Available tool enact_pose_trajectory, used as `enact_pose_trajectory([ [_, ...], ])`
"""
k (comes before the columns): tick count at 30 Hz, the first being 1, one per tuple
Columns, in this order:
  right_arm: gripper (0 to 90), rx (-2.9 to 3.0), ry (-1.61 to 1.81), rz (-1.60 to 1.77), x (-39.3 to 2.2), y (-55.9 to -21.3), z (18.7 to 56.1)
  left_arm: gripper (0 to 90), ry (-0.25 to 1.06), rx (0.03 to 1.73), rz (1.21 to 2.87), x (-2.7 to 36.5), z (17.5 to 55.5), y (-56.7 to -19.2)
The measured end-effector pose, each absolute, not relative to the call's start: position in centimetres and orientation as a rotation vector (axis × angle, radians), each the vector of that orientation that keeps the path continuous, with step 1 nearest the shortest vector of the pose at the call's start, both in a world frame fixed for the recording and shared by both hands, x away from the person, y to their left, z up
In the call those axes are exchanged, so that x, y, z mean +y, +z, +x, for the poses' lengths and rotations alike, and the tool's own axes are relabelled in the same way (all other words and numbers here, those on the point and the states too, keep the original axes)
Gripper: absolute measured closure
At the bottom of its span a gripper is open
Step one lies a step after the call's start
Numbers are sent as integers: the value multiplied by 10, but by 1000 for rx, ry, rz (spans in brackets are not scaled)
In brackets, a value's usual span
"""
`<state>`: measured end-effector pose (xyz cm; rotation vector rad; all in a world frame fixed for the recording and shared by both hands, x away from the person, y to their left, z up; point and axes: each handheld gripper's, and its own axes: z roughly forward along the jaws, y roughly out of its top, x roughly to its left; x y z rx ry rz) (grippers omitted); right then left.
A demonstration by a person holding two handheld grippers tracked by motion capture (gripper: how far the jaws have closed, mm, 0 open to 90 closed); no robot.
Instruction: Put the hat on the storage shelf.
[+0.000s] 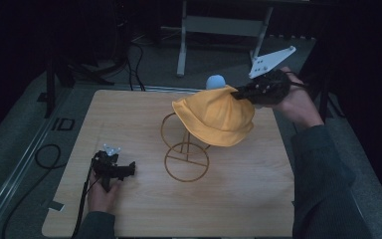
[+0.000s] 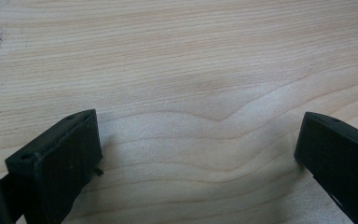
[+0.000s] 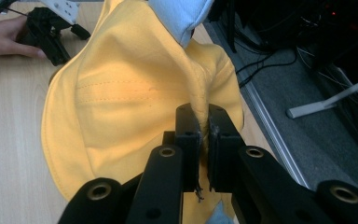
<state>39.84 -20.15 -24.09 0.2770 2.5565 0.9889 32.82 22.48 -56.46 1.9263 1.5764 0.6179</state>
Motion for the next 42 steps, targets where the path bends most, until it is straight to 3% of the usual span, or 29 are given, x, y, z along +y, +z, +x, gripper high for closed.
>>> enact_pose_trajectory([
  [26,842,2636,889,161,-144,-242,400,4,617,1577,1925,225,328,-565],
  [42,790,2700,851,130,-118,-264,404,4,619,1577,1923,225,328,-565],
])
